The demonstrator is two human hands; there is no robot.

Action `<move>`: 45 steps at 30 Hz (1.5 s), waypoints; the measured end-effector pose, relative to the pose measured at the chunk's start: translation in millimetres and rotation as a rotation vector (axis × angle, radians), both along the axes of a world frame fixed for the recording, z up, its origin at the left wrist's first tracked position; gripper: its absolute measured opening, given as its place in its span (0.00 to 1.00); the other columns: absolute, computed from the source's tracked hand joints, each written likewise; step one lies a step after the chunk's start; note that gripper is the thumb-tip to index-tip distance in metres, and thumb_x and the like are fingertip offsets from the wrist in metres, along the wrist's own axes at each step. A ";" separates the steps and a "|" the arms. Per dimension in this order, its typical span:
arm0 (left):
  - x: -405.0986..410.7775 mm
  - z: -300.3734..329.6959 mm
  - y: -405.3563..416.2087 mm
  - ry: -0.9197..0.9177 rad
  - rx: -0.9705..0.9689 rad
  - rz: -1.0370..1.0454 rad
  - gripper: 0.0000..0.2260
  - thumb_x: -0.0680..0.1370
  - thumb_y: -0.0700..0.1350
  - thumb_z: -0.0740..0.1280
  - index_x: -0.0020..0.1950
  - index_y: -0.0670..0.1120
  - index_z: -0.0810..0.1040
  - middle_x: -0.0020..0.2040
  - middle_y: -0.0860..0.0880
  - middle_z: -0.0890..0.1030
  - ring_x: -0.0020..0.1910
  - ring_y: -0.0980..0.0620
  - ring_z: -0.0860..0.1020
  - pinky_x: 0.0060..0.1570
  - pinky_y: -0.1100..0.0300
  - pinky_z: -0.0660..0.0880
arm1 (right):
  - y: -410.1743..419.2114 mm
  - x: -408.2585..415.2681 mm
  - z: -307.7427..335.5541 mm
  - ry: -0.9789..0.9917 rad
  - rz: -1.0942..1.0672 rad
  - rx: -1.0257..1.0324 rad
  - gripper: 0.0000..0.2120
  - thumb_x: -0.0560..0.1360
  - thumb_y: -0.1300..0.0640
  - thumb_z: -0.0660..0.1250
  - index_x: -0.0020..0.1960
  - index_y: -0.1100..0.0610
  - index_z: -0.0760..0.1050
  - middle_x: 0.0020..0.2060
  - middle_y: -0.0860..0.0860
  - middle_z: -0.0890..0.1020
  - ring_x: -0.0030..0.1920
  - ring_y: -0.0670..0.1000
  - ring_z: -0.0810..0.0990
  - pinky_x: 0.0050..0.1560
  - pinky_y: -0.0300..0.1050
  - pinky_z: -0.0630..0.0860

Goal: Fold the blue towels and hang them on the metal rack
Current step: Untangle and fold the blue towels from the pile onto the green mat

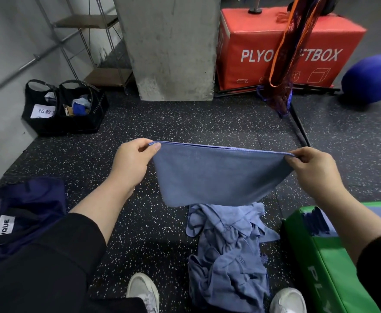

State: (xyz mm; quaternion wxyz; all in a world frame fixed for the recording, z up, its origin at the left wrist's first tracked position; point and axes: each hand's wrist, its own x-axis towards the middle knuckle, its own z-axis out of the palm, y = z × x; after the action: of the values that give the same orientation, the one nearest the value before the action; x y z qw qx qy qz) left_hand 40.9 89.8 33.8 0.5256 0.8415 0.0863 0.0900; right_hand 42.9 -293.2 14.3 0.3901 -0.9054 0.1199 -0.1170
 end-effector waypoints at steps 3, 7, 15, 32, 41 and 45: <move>1.8 2.3 -2.1 -0.021 -0.064 0.012 0.06 0.82 0.45 0.68 0.49 0.49 0.84 0.47 0.49 0.86 0.44 0.56 0.80 0.48 0.57 0.75 | -0.6 0.2 -1.9 0.014 0.009 0.005 0.04 0.78 0.55 0.71 0.45 0.53 0.82 0.35 0.52 0.83 0.30 0.51 0.73 0.35 0.45 0.68; 5.3 -2.6 -1.4 -0.011 -0.057 0.004 0.08 0.83 0.45 0.66 0.49 0.48 0.83 0.48 0.45 0.86 0.44 0.53 0.79 0.50 0.52 0.77 | -0.5 0.0 -1.3 0.035 0.010 0.014 0.03 0.77 0.55 0.72 0.44 0.52 0.82 0.37 0.51 0.84 0.34 0.49 0.76 0.38 0.45 0.69; 2.2 2.8 -11.8 -0.043 0.060 -0.056 0.09 0.85 0.47 0.61 0.52 0.49 0.81 0.48 0.38 0.82 0.42 0.52 0.74 0.46 0.48 0.75 | -2.3 0.1 1.6 0.093 -0.013 -0.025 0.05 0.78 0.56 0.70 0.45 0.56 0.81 0.35 0.53 0.82 0.30 0.51 0.73 0.33 0.44 0.67; -10.4 39.4 -95.4 -0.184 0.094 -0.515 0.05 0.79 0.47 0.71 0.45 0.50 0.85 0.39 0.52 0.84 0.38 0.56 0.79 0.45 0.51 0.77 | 94.6 -18.8 60.8 0.120 0.731 0.125 0.22 0.72 0.45 0.75 0.65 0.46 0.77 0.57 0.39 0.83 0.60 0.36 0.78 0.61 0.42 0.74; -12.7 35.8 -79.5 0.073 -0.138 -0.561 0.07 0.79 0.46 0.72 0.50 0.43 0.81 0.43 0.47 0.86 0.41 0.56 0.82 0.48 0.57 0.80 | 108.3 -14.2 60.6 0.044 0.696 0.339 0.11 0.78 0.53 0.70 0.44 0.61 0.78 0.31 0.53 0.78 0.34 0.44 0.72 0.39 0.42 0.69; -15.8 23.9 -78.2 0.137 -0.040 -0.635 0.10 0.81 0.47 0.70 0.46 0.41 0.81 0.41 0.43 0.84 0.40 0.54 0.77 0.44 0.46 0.76 | 99.0 -13.7 61.3 0.086 0.746 0.375 0.04 0.79 0.54 0.70 0.49 0.54 0.81 0.42 0.56 0.86 0.42 0.50 0.80 0.47 0.55 0.77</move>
State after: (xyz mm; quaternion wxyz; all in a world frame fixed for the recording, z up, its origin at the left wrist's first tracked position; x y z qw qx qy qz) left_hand 25.1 11.7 57.7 0.5368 0.8199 -0.1437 -0.1372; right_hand 29.1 -194.2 75.6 0.5582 -0.8043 -0.1807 0.0938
